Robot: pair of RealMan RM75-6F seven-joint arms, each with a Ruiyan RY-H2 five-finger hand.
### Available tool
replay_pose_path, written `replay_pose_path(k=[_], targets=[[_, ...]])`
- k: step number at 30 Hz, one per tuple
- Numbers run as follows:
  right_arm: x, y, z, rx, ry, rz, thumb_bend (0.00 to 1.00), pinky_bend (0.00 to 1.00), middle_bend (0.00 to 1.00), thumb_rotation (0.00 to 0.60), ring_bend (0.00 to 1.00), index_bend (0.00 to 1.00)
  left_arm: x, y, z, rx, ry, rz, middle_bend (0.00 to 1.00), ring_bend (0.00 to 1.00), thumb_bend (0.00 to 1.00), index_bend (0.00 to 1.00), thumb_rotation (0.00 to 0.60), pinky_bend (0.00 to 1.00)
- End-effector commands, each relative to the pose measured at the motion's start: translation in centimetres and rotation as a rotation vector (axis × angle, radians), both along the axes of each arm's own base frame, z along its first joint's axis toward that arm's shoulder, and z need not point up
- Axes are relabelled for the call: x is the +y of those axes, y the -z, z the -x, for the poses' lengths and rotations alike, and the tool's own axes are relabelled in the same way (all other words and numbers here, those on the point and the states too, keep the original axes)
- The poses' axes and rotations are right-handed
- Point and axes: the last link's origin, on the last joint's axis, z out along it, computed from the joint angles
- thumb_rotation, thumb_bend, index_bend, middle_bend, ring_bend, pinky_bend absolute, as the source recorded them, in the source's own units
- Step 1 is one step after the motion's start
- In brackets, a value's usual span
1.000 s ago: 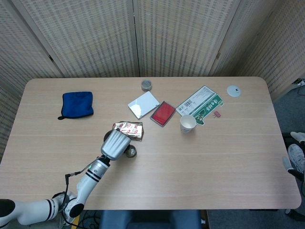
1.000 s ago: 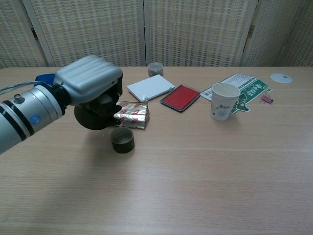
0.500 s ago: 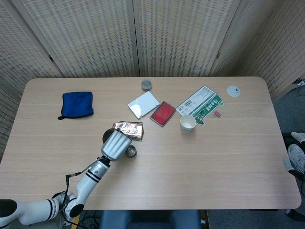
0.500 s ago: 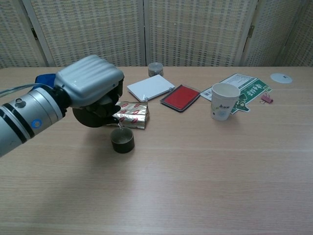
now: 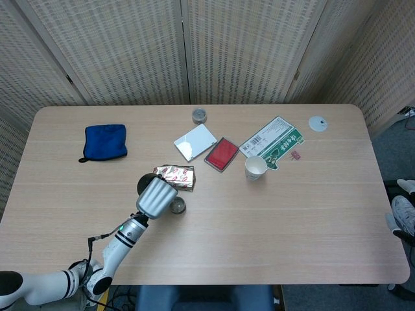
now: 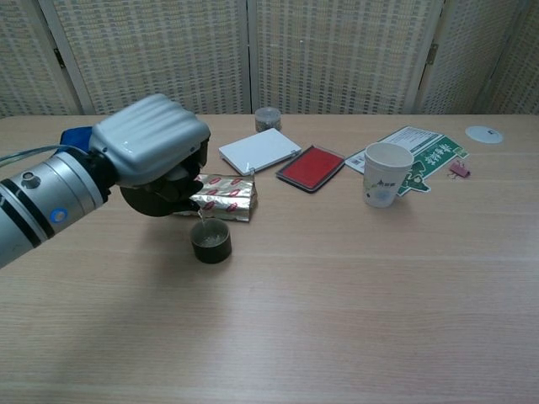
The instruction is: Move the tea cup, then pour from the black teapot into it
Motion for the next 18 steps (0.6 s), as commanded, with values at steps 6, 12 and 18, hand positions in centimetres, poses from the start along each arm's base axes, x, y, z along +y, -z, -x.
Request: replay_pose_path(k=[6,12,18], targets=[[0.03,-0.05,-0.03,0.001,-0.001,0.002,0.25,0.25,0.24,0.600,0.18,0.24,0.01,0.00,-0.02,0.014,0.019,-0.016,1.00,0.96,0.36,1.00,0.600,0.67],[0.06,-0.10,0.00,0.001,0.000,0.004,0.25,0.25,0.24,0.600,0.18,0.24,0.00,0.07,0.03,0.025,0.026,-0.025,1.00,0.96,0.36,1.00,0.600,0.67],[0.07,-0.18,-0.02,0.002,-0.001,0.007,0.25,0.25,0.24,0.600,0.18,0.24,0.03,0.06,-0.03,0.031,0.035,-0.035,1.00,0.96,0.36,1.00,0.600,0.67]])
